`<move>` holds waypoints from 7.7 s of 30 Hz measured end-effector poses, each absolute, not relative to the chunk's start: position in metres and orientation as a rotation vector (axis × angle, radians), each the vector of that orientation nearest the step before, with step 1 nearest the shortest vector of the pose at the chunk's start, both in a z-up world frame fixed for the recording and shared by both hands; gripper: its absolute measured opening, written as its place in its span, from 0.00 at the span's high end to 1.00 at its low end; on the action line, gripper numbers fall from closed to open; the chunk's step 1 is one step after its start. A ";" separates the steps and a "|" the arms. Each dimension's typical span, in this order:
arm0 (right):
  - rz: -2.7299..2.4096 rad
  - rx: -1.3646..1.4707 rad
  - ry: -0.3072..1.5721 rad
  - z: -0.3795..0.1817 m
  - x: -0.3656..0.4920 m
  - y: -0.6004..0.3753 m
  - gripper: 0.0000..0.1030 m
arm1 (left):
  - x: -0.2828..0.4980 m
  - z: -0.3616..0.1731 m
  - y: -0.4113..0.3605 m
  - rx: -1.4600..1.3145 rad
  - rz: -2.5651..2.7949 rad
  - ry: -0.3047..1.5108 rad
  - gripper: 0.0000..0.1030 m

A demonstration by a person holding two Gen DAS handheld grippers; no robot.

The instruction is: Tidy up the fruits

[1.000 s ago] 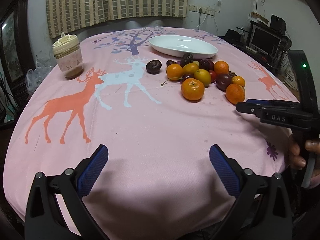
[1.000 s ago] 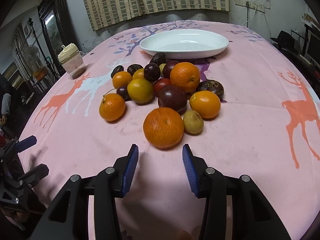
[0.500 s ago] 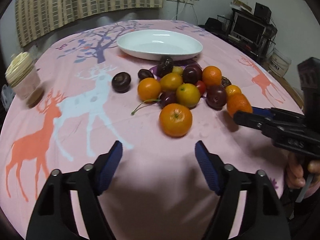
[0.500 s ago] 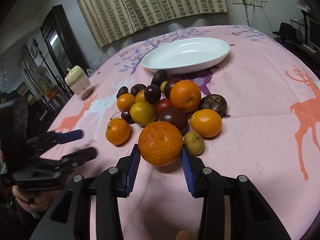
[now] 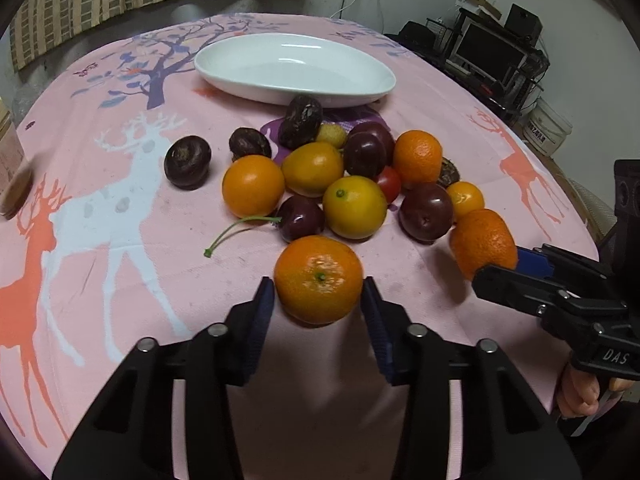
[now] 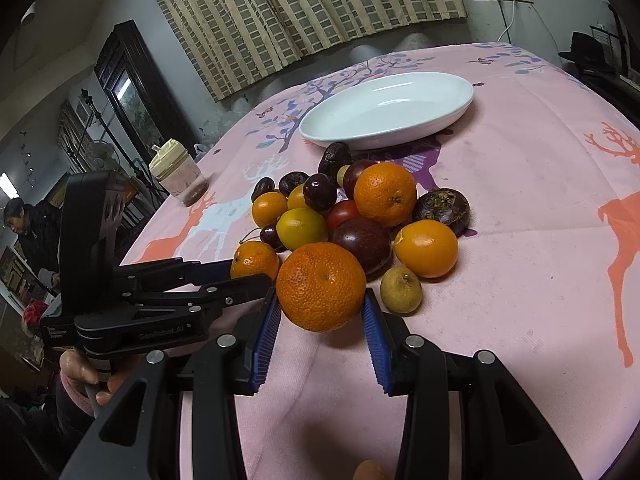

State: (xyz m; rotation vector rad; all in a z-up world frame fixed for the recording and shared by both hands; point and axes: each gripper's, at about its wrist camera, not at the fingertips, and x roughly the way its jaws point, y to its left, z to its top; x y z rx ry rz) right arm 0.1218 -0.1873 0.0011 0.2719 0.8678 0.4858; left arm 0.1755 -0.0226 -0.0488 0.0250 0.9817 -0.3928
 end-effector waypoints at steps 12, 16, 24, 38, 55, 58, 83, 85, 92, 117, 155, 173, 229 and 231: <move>0.455 0.264 0.714 0.067 0.198 -0.214 0.59 | 0.216 0.025 -0.008 -0.007 -0.392 0.822 0.59; 0.338 0.230 0.728 0.062 0.272 -0.213 0.59 | 0.290 0.038 -0.020 -0.004 -0.329 0.815 0.59; 0.293 0.198 0.893 0.011 0.355 -0.199 0.59 | 0.390 0.002 -0.045 -0.009 -0.242 0.973 0.59; 0.403 0.043 0.803 0.040 0.274 -0.187 0.32 | 0.314 0.027 -0.004 -0.065 -0.188 0.828 0.05; 0.485 -0.057 0.905 0.013 0.217 -0.179 0.36 | 0.239 -0.015 0.064 -0.151 -0.086 0.859 0.05; 0.510 -0.066 0.911 0.011 0.217 -0.176 0.52 | 0.236 -0.017 0.065 -0.158 -0.088 0.867 0.05; 0.495 0.126 0.880 0.021 0.226 -0.207 0.57 | 0.271 -0.041 0.036 -0.040 -0.261 0.940 0.49; 0.493 0.129 0.883 0.020 0.227 -0.207 0.57 | 0.274 -0.044 0.035 -0.042 -0.273 0.953 0.51; 0.489 0.133 0.888 0.018 0.228 -0.207 0.57 | 0.273 -0.051 0.026 0.010 -0.272 0.956 0.62; 0.415 0.249 0.762 0.039 0.330 -0.191 0.37 | 0.367 0.018 -0.029 -0.058 -0.227 0.776 0.15; 0.527 0.122 1.096 -0.012 0.264 -0.157 0.60 | 0.255 -0.004 0.043 -0.110 -0.171 0.832 0.08; 0.494 0.201 1.030 0.002 0.264 -0.178 0.60 | 0.237 -0.034 0.004 0.010 -0.440 0.959 0.39; 0.306 0.133 0.708 0.053 0.315 -0.184 0.21 | 0.325 0.066 -0.012 -0.105 -0.199 0.661 0.05; 0.334 0.143 0.708 0.056 0.303 -0.182 0.21 | 0.309 0.061 -0.008 -0.097 -0.202 0.661 0.05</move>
